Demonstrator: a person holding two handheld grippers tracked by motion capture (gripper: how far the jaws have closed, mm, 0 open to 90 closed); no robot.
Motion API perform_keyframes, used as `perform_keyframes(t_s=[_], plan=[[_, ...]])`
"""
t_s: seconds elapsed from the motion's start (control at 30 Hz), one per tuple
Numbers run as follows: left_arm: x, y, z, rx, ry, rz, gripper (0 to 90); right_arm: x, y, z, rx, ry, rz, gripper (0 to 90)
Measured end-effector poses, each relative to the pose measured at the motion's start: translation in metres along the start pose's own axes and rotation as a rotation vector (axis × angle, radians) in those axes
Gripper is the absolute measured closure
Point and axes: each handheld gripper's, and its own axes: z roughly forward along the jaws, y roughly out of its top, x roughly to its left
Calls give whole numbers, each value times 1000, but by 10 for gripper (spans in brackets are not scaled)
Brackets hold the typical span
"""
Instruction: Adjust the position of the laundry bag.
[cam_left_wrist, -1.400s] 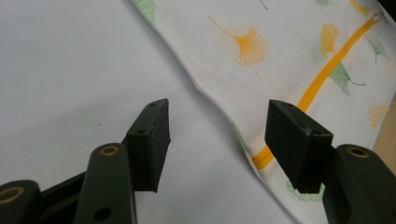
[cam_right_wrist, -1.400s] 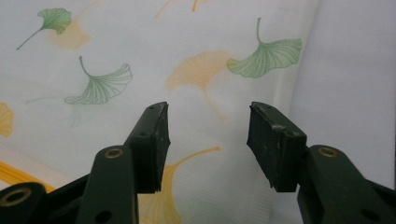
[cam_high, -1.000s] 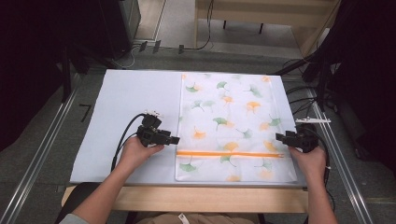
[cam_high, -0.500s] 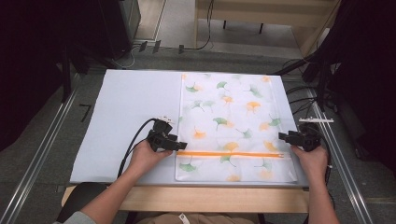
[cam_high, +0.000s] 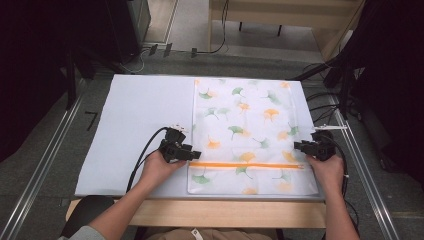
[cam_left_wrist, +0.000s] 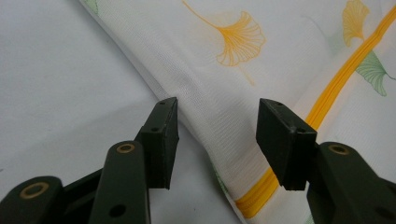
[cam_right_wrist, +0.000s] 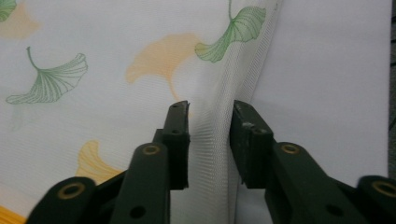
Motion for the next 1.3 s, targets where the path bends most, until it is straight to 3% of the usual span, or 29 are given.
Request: perform_keyframes(t_s=[0.17, 0.37, 0.43, 0.53, 0.6, 0.7, 0.8, 1.17, 1.3], plan=[[-1, 0, 2, -8, 24, 20, 608, 6, 2, 2, 7, -13, -27, 777], [0, 1, 2, -7, 44, 16, 713, 6, 2, 3, 9, -7, -23, 859], [0, 1, 3, 1, 61, 34, 756, 5, 1, 4, 5, 4, -20, 886], [1, 2, 2, 11, 62, 44, 819, 3, 1, 4, 2, 13, -8, 896], [1, 2, 3, 15, 40, 31, 893, 4, 2, 4, 5, 9, -10, 900], [0, 4, 3, 30, 46, 67, 900, 4, 2, 3, 9, 8, -10, 900], [-2, 5, 1, 34, 42, 77, 900, 3, 3, 3, 11, 11, -4, 900], [11, 8, -10, 45, -26, 29, 900, 6, 5, 2, 25, 27, 16, 900], [17, 7, -18, 29, -51, 1, 900, 12, 9, 5, 33, 39, -1, 900]])
